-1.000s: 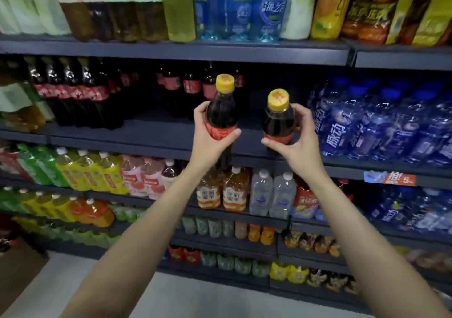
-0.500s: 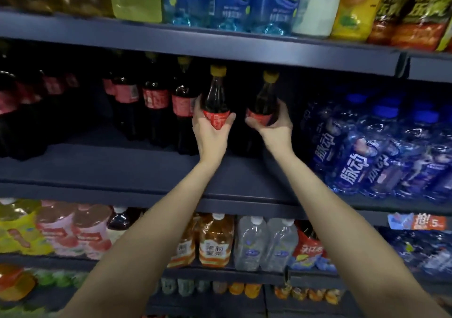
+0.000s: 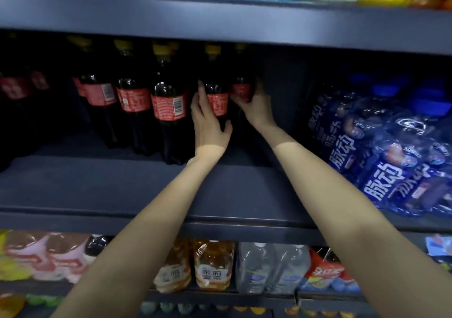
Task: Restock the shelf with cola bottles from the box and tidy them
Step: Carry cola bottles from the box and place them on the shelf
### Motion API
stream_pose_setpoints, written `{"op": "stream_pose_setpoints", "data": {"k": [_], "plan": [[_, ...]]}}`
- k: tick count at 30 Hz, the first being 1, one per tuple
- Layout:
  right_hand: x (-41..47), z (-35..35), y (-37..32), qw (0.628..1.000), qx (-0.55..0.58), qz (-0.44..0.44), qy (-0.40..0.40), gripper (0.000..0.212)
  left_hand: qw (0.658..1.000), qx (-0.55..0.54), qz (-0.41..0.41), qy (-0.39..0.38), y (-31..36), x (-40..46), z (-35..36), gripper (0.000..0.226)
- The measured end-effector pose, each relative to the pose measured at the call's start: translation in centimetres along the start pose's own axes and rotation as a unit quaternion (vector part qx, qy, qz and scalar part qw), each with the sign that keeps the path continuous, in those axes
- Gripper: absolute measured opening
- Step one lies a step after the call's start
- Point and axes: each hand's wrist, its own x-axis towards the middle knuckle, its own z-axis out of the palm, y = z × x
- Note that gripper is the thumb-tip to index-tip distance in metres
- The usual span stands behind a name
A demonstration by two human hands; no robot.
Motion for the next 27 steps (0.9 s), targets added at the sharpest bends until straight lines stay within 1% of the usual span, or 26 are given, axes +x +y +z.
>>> {"op": "stream_pose_setpoints", "data": {"k": [2, 4, 7, 11, 13, 16, 19, 22, 24, 27], "plan": [[-0.1, 0.1, 0.0, 1.0, -0.003, 0.003, -0.018, 0.077, 0.999, 0.018, -0.01, -0.031, 0.3, -0.7, -0.8, 0.103], [-0.5, -0.2, -0.2, 1.0, 0.001, 0.016, -0.019, 0.079, 0.998, 0.029, -0.023, -0.054, 1.0, -1.2, -1.5, 0.102], [-1.2, -1.0, -0.2, 0.999, -0.019, 0.039, -0.024, 0.084, 0.994, 0.017, -0.064, -0.085, 2.2, -1.7, -2.3, 0.101], [-3.6, -2.7, -0.4, 0.99, -0.077, 0.066, -0.098, 0.09, 0.983, -0.026, -0.114, -0.143, 3.8, -3.0, -3.6, 0.103], [-5.2, -3.5, -1.2, 0.987, -0.092, 0.069, -0.116, 0.088, 0.974, -0.031, -0.14, -0.173, 4.7, -3.7, -4.5, 0.103], [-8.1, -5.1, -3.2, 0.981, -0.118, 0.093, -0.119, 0.079, 0.969, -0.028, -0.158, -0.189, 6.1, -4.9, -6.0, 0.098], [-11.6, -6.9, -5.4, 0.975, -0.16, 0.112, -0.103, 0.057, 0.962, -0.018, -0.164, -0.217, 6.9, -6.3, -7.5, 0.083], [-15.4, -8.9, -7.3, 0.962, -0.251, 0.078, -0.072, 0.033, 0.946, -0.065, -0.184, -0.258, 7.7, -7.9, -8.8, 0.068], [-18.3, -10.4, -8.8, 0.956, -0.288, 0.046, -0.034, 0.026, 0.94, -0.095, -0.189, -0.269, 8.4, -9.4, -9.6, 0.051], [-23.8, -12.5, -11.4, 0.954, -0.293, 0.027, 0.059, 0.021, 0.936, -0.158, -0.178, -0.259, 10.0, -12.3, -11.1, 0.029]]}}
